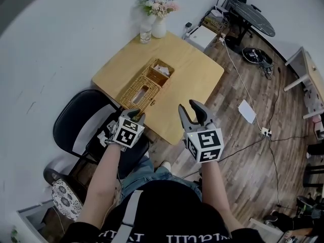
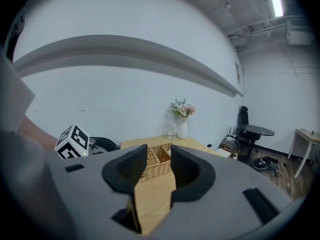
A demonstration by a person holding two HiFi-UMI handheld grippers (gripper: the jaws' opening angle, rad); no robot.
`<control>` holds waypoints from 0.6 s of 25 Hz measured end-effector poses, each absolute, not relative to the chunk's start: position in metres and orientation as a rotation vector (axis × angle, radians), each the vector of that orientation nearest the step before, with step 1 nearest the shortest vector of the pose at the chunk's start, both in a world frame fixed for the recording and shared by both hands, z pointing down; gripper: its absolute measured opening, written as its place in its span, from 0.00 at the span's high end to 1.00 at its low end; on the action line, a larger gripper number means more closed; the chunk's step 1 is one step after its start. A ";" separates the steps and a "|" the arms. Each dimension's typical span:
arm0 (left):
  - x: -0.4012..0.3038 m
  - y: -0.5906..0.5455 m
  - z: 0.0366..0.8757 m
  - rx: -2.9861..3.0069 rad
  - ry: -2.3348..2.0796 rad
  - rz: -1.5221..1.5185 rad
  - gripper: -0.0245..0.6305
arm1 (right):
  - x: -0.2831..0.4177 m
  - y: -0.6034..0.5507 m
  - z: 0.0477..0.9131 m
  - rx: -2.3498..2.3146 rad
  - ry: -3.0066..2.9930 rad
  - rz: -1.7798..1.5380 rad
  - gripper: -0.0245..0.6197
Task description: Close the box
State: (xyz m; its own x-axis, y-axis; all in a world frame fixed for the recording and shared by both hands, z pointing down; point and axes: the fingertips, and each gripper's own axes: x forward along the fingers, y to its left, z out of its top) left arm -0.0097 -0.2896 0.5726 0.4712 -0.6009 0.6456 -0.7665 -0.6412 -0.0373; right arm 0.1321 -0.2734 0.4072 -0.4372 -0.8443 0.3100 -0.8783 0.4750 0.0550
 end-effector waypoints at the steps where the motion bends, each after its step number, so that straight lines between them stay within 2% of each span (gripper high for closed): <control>1: -0.010 -0.289 0.572 2.462 -1.179 0.930 0.84 | 0.133 -0.273 0.407 1.462 -2.434 0.166 0.72; 10: -0.014 -0.273 0.537 2.446 -1.339 0.814 0.84 | 0.144 -0.259 0.405 1.433 -2.477 0.177 0.72; 15: -0.026 -0.265 0.498 2.400 -1.535 0.631 0.84 | 0.151 -0.245 0.398 1.383 -2.516 0.156 0.73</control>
